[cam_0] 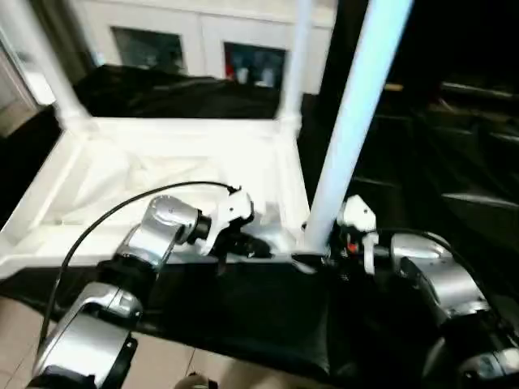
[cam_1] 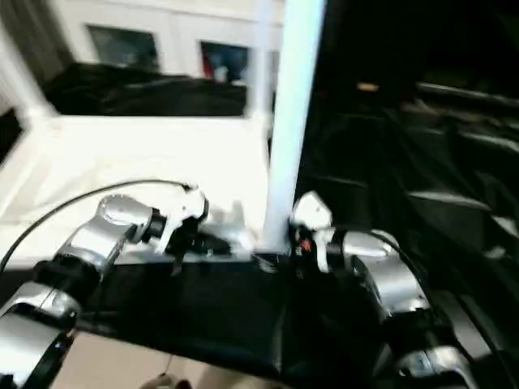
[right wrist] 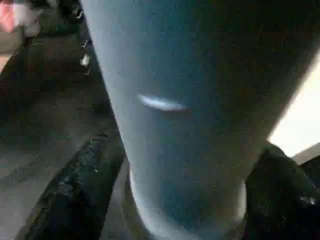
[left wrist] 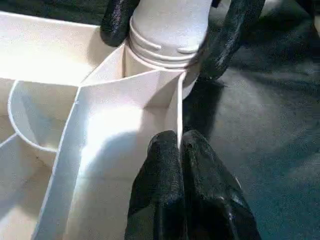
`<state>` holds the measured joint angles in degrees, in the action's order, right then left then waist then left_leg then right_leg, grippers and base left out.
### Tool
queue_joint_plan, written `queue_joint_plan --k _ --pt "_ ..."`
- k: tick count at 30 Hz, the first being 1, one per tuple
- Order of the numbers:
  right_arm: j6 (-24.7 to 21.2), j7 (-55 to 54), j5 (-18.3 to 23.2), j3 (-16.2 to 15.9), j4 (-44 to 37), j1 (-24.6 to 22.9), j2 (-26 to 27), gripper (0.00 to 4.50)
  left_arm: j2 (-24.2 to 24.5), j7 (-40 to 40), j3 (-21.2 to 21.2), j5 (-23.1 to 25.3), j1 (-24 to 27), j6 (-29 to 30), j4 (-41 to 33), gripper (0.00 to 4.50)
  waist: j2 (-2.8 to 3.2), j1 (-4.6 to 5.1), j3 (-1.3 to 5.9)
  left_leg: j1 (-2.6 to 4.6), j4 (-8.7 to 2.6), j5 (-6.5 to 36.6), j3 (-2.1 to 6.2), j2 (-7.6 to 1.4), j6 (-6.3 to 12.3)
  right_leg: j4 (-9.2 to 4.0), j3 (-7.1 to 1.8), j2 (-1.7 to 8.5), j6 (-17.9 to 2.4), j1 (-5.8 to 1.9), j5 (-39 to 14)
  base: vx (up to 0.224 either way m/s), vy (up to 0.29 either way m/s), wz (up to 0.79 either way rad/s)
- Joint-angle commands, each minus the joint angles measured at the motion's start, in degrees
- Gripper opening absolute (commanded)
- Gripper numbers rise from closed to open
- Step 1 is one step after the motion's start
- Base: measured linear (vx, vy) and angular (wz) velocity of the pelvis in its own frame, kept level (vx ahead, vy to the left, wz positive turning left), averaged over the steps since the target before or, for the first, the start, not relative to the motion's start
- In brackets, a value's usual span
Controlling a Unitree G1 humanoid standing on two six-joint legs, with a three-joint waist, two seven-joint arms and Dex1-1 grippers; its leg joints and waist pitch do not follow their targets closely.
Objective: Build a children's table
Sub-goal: Rotate leg to tighten
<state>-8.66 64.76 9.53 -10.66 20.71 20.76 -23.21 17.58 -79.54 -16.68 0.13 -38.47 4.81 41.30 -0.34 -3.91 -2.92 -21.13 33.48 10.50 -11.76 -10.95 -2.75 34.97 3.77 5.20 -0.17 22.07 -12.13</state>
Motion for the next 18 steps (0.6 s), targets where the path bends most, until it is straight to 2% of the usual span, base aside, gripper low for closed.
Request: queue_joint_plan --k 1,3,5,9,10,18 --pt "-0.5 2.5 0.0 -1.3 -1.7 -0.1 -0.9 3.52 -0.7 -1.6 -1.1 -0.8 0.2 0.1 -0.6 0.00 -0.43 -0.05 3.06 0.90 -4.02 11.6 1.16 -3.17 3.76 -4.10 -2.83 3.76 -15.5 -2.00 -7.6 0.000 0.000 0.00" --pt "-0.5 2.7 -0.1 -1.3 -1.7 -0.2 -1.0 3.52 -0.7 -1.7 -1.0 -0.8 0.2 0.0 -0.6 0.00 -0.50 -0.02 3.09 0.88 -4.02 11.7 1.25 -3.10 3.24 -4.14 -2.89 3.86 -15.2 -2.07 -8.2 0.000 0.000 0.00" --pt "-0.8 3.2 -0.1 -1.5 -1.8 -0.2 -1.4 3.22 -0.6 -1.6 -0.9 -0.7 0.3 0.0 -0.7 0.00 -0.56 -0.01 3.08 0.86 -4.03 11.5 1.25 -3.07 3.26 -4.13 -2.87 3.79 -15.1 -2.06 -8.0 0.000 0.000 0.00" --pt "-1.4 3.5 0.3 -1.8 -1.8 -0.2 -1.7 3.08 -0.6 -1.1 -0.8 -0.7 0.4 0.2 -1.3 0.00 -0.63 -0.28 3.25 0.83 -3.80 9.2 1.18 -3.03 4.11 -3.79 -2.86 3.75 -15.5 -2.19 -4.9 0.000 0.000 0.00" --pt "-1.6 3.6 0.4 -1.9 -1.9 -0.3 -1.7 2.85 -0.6 -1.0 -0.8 -0.8 0.5 0.3 -1.5 0.00 -0.63 -0.32 3.22 0.79 -3.80 9.0 1.18 -3.00 4.34 -3.76 -2.80 3.71 -15.5 -2.20 -4.7 0.000 0.000 0.00" --pt "-1.5 1.3 -0.5 -1.6 -0.2 -0.4 -0.7 2.71 -1.3 1.6 0.0 -0.6 0.4 0.5 -1.2 0.00 -0.69 -0.33 3.03 0.85 -3.93 10.7 1.24 -2.99 3.56 -4.12 -2.81 3.76 -14.8 -2.07 -8.1 0.000 0.000 0.00"
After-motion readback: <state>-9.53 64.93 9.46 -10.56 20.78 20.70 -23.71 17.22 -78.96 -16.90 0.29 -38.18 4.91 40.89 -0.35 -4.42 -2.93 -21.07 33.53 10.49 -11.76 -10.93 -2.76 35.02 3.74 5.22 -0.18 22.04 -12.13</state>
